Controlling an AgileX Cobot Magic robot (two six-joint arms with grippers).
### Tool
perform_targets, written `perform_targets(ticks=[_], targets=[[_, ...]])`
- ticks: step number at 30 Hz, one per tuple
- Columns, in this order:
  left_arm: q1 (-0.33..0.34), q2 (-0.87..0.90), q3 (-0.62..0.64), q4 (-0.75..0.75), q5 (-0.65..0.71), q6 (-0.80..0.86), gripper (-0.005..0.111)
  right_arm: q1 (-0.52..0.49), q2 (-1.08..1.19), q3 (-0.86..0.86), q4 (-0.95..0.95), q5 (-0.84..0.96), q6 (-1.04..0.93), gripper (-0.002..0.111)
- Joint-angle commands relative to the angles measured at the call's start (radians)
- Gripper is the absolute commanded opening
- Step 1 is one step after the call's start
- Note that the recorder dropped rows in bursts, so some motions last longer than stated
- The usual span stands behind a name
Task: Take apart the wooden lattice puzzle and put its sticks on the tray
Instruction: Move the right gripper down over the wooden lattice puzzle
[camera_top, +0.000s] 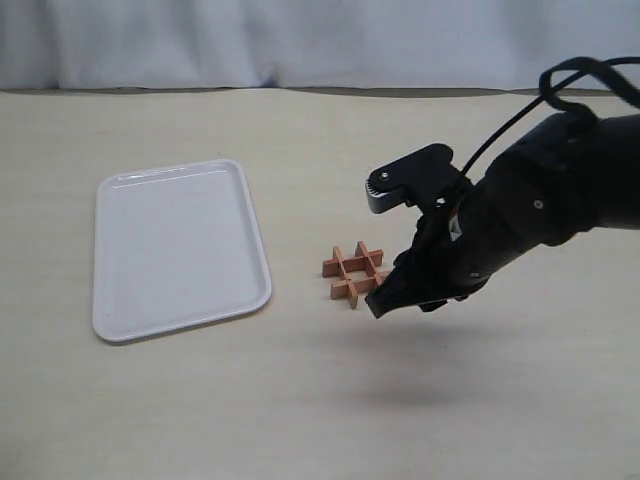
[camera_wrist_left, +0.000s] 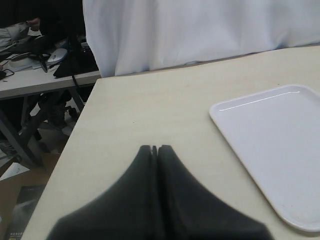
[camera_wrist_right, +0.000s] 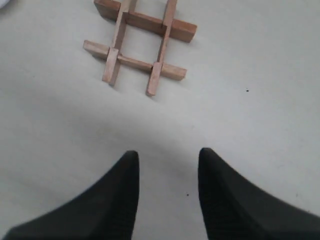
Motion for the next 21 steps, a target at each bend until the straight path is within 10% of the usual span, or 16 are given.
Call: perform_targets(ticks=[1,21], targets=[[-0.002,-0.002,0.002,0.001,-0.013,-0.003,0.000,0.000,0.068,-0.005,0.035,-0.053,-0.005,0.039],[-0.002,-0.002,0.002,-0.004,-0.013,-0.003,0.000,-0.002,0.209,-0.005,0.128,-0.290,-0.005,0.038]])
